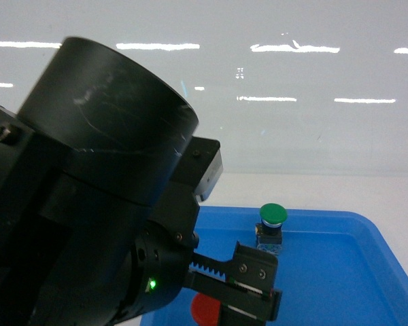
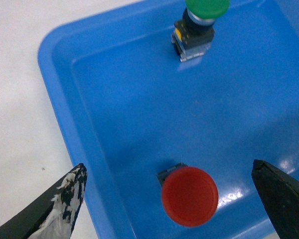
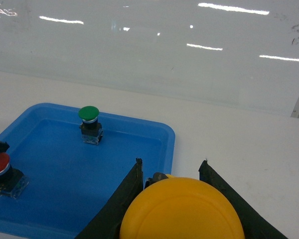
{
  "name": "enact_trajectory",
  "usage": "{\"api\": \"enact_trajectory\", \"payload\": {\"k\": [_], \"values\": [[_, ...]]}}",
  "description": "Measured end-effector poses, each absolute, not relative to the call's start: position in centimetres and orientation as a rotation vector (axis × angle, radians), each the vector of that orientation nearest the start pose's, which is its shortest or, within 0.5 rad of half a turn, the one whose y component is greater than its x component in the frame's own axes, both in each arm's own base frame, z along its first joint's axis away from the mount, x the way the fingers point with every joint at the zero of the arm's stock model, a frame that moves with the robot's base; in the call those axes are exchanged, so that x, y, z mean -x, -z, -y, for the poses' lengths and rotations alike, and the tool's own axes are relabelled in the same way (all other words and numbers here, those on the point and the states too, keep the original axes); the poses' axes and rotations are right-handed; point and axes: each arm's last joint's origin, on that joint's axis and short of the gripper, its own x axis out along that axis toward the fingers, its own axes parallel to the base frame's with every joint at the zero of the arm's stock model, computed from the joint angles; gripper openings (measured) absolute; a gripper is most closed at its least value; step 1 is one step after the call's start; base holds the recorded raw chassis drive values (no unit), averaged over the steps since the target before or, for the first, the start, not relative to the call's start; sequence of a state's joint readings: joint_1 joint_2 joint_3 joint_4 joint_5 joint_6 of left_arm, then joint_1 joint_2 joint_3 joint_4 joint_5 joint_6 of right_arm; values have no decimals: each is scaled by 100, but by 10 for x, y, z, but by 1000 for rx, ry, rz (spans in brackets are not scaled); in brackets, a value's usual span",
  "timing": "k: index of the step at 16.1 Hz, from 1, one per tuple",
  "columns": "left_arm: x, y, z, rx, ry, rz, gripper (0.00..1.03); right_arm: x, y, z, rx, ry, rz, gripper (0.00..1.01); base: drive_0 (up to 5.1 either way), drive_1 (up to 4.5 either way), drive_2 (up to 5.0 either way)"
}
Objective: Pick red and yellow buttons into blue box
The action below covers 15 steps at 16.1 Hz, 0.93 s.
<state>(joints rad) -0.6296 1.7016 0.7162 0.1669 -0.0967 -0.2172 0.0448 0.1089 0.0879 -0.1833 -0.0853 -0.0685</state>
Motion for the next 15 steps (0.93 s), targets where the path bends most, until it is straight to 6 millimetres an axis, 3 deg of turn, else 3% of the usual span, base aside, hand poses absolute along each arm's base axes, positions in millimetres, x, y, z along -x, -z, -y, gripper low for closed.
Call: {"api": "enact_trajectory", "payload": {"k": [3,5,12,15], "values": [[-241,-118,190,-52,432,-847,98,-98,-167,-7,64,-137,-200,31,0,0,0],[-238,-95,188,-18,420,-896,98,-98,-167,-7,64,-137,-200,31,0,0,0],[-248,-67,185,4,382,-895,98,-98,-167,-7,64,-137,-200,31,0,0,0],[-252,-65,184,42,378,-858,98,-98,-167,-7,64,-137,-200,31,0,0,0]]}}
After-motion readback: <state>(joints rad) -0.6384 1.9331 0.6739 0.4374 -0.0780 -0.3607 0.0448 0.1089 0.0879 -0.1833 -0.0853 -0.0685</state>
